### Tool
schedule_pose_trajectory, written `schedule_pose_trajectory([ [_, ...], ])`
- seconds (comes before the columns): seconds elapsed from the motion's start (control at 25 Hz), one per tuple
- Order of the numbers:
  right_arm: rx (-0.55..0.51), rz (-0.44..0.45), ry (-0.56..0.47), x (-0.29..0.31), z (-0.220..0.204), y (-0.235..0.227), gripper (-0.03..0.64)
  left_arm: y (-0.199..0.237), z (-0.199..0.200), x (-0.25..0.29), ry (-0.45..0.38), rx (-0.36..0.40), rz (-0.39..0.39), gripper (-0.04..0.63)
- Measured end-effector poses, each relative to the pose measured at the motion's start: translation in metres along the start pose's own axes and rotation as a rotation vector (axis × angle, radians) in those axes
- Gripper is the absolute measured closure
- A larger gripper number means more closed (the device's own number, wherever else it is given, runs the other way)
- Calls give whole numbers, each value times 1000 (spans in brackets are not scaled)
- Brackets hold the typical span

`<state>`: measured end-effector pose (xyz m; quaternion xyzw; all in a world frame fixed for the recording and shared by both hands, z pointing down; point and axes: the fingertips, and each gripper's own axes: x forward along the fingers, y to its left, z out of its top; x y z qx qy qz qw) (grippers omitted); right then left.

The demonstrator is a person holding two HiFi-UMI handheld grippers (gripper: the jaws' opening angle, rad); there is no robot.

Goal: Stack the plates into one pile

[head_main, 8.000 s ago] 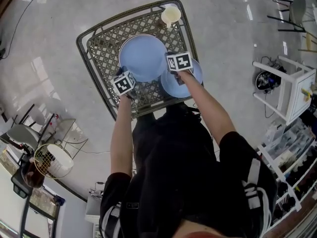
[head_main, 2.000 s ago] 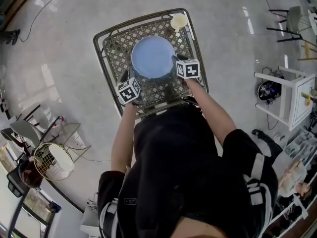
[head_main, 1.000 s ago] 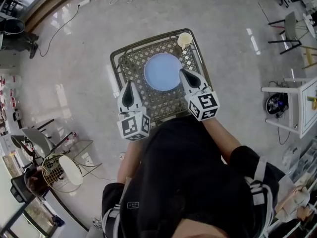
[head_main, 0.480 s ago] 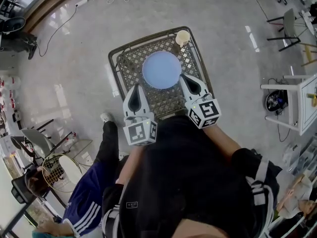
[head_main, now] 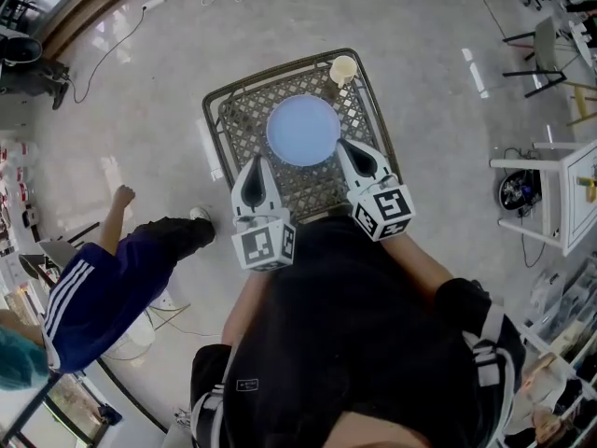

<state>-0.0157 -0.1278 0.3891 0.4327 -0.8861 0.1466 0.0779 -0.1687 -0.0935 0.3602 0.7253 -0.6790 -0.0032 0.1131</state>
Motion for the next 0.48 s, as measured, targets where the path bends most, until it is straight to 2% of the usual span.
schedule_pose_trajectory([
  [0.48,2,12,4,1,-2,-3,607,-1,-4,3,7,-2,10,578],
])
